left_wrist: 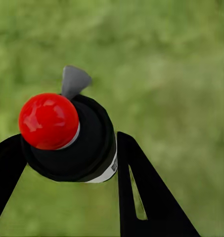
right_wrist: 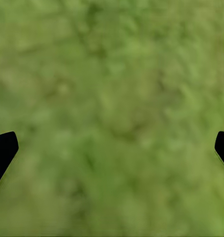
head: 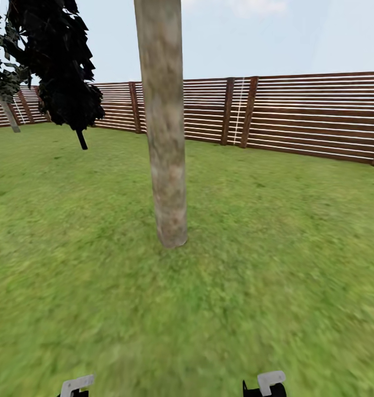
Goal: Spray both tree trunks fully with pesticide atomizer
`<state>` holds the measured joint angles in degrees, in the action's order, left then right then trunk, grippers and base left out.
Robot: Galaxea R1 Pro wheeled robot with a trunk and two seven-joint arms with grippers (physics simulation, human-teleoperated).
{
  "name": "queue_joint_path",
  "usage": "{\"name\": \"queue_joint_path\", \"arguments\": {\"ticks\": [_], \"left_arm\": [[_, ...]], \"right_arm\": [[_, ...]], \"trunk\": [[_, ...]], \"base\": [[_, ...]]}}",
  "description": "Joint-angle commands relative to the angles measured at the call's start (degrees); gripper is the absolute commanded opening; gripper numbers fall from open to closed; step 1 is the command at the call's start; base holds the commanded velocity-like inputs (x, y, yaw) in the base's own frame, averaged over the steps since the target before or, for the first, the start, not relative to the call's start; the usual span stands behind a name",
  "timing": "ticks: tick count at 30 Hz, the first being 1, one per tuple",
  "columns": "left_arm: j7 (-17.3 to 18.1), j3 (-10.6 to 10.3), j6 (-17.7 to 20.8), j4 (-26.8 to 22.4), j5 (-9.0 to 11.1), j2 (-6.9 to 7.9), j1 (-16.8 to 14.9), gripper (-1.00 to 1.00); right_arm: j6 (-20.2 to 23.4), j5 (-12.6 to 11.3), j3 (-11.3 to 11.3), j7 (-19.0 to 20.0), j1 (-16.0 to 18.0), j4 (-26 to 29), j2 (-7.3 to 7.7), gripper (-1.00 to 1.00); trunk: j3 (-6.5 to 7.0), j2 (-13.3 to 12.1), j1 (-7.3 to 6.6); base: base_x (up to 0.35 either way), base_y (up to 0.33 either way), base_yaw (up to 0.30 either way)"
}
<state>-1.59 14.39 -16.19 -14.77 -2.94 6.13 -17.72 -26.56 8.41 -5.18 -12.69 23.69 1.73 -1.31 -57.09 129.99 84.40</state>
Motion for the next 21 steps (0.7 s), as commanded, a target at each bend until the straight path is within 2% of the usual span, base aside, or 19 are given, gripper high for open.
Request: {"name": "queue_joint_path", "arguments": {"ticks": [1,15,21], "left_arm": [[-0.2,0.1,-0.2,0.1,-0.3,-0.05,0.0,-1.00],[-0.2,0.2,-0.1,0.0,-0.3,0.19,0.0,-1.00],[1.0,-0.3,-0.2,-0.7,-0.3,2.84,-0.5,-1.00]], "right_arm": [[0.0,0.4,-0.4,-0.7,0.0,-0.1,-0.01,1.00],[0.1,0.5,-0.4,-0.7,0.0,0.2,-0.01,1.00],[0.0,0.6,-0.5,-0.6,0.0,0.6,0.39,1.00]], "trunk": [[-0.05,0.0,0.03],[-0.05,0.0,0.03],[-0.05,0.0,0.03]], "base": [[0.340,0.000,0.001],[0.340,-0.004,0.000],[0.336,-0.086,0.000]]}}
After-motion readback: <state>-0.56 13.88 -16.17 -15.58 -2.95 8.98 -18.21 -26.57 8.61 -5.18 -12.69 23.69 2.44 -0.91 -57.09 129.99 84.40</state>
